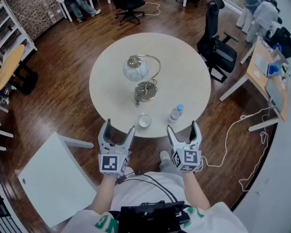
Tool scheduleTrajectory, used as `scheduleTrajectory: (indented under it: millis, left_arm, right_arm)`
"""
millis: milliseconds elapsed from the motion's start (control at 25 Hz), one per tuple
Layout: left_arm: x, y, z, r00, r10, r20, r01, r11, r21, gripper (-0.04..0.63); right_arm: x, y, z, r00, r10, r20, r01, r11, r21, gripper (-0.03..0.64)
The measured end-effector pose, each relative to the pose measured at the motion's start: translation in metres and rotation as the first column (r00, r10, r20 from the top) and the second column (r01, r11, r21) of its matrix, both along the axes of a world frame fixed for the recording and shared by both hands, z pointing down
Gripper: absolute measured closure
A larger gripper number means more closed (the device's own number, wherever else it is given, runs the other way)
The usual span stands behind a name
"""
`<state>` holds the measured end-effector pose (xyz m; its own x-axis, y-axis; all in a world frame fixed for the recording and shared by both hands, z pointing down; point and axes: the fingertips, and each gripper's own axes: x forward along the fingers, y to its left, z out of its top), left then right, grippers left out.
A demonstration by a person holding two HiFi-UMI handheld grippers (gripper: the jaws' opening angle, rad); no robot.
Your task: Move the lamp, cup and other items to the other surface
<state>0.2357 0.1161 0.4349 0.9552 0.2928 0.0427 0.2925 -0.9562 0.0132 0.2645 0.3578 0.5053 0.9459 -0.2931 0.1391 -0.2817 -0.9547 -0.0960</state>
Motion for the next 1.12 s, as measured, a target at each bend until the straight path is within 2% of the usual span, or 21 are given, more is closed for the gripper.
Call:
scheduleTrajectory:
  millis: [160,280,400,600,800,960,1120]
  left_arm:
    - [0.001,-0.002,0.019,1.000,0.018,-0.018,-0.017,0.998,0.059,0.189]
    - [0.002,0.003,0.013,1.000,0.014,0.001,-0.014,0.999,0.047,0.189]
    - [0.000,0.003,0.020,1.000,0.010,0.002,-0.010,0.997,0.071,0.189]
    - [-0.005,0.004,0.022,1.000,-0.017,0.012,0.016,0.997,0.078,0.189]
    - [-0.012,-0.004,0.025,0.998,-0.064,0.015,0.063,0.994,0.085,0.189]
    - [-0.019,-0.012,0.018,0.992,-0.115,0.049,0.111,0.991,0.073,0.189]
    - [-0.028,-0.027,0.023,0.985,-0.166,0.033,0.164,0.984,0.075,0.189]
  right_arm:
    - [0.011,0.016,0.026,0.998,-0.006,0.065,0.007,1.000,-0.026,0.127]
    - [0.025,0.025,0.036,0.996,-0.010,0.084,0.012,1.000,-0.021,0.128]
    - [0.041,0.031,0.054,0.994,-0.026,0.104,0.029,0.999,-0.030,0.129]
    - [0.067,0.023,0.087,0.983,-0.092,0.162,0.096,0.995,-0.016,0.138]
    - [0.093,0.021,0.108,0.975,-0.090,0.205,0.105,0.993,-0.062,0.212]
    - [0.108,0.013,0.106,0.973,-0.099,0.210,0.126,0.984,-0.122,0.258]
    - [0.114,0.015,0.112,0.967,-0.070,0.244,0.108,0.983,-0.147,0.298]
